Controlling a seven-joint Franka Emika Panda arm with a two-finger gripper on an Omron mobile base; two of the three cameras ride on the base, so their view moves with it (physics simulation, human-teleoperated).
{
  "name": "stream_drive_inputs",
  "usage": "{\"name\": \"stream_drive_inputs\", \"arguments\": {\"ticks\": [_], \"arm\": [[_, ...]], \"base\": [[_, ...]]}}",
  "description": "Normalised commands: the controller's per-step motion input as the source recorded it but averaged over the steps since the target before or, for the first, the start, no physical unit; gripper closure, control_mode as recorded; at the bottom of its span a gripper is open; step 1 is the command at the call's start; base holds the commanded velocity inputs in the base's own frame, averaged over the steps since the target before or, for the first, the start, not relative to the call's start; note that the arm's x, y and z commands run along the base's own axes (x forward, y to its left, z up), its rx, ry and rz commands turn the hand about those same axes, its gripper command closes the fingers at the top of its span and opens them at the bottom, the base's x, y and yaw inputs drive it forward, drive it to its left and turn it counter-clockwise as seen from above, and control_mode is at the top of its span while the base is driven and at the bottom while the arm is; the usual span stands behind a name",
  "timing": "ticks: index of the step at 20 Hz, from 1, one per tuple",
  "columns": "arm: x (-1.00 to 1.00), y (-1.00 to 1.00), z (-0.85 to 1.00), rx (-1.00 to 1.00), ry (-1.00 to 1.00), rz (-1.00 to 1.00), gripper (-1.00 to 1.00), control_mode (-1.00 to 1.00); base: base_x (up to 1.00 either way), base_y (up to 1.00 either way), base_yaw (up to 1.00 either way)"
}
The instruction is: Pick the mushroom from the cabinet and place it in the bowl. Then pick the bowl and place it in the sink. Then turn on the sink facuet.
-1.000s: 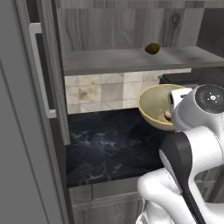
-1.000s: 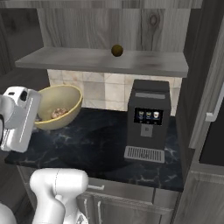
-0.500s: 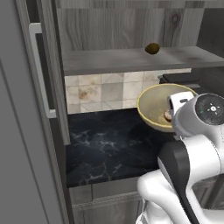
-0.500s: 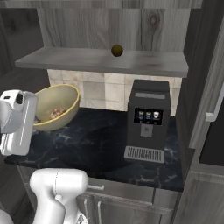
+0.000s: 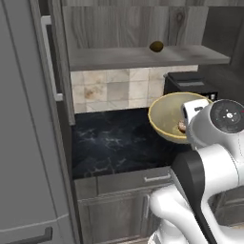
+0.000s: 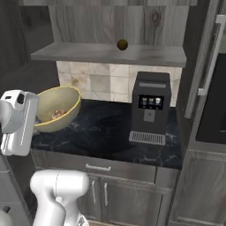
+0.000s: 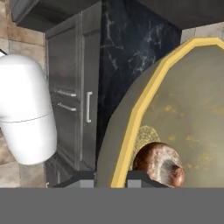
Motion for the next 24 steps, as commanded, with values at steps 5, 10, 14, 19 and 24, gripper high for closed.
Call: {"name": "stream_drive_inputs", "arguments": {"ticks": [5, 10, 14, 19, 24], "arm": [[0.00, 0.00, 0.00, 0.00, 0.00, 0.00, 1.00, 1.00], [0.00, 0.00, 0.00, 0.00, 0.00, 0.00, 1.00, 1.00], [0.00, 0.00, 0.00, 0.00, 0.00, 0.00, 1.00, 1.00], [0.00, 0.00, 0.00, 0.00, 0.00, 0.00, 1.00, 1.00], [0.00, 0.00, 0.00, 0.00, 0.00, 0.00, 1.00, 1.00]], "base": [[-0.99, 0.00, 0.00], [-0.56, 0.00, 0.00], [-0.04, 0.01, 0.00], [-0.18, 0.01, -0.30], [-0.39, -0.07, -0.60]]}}
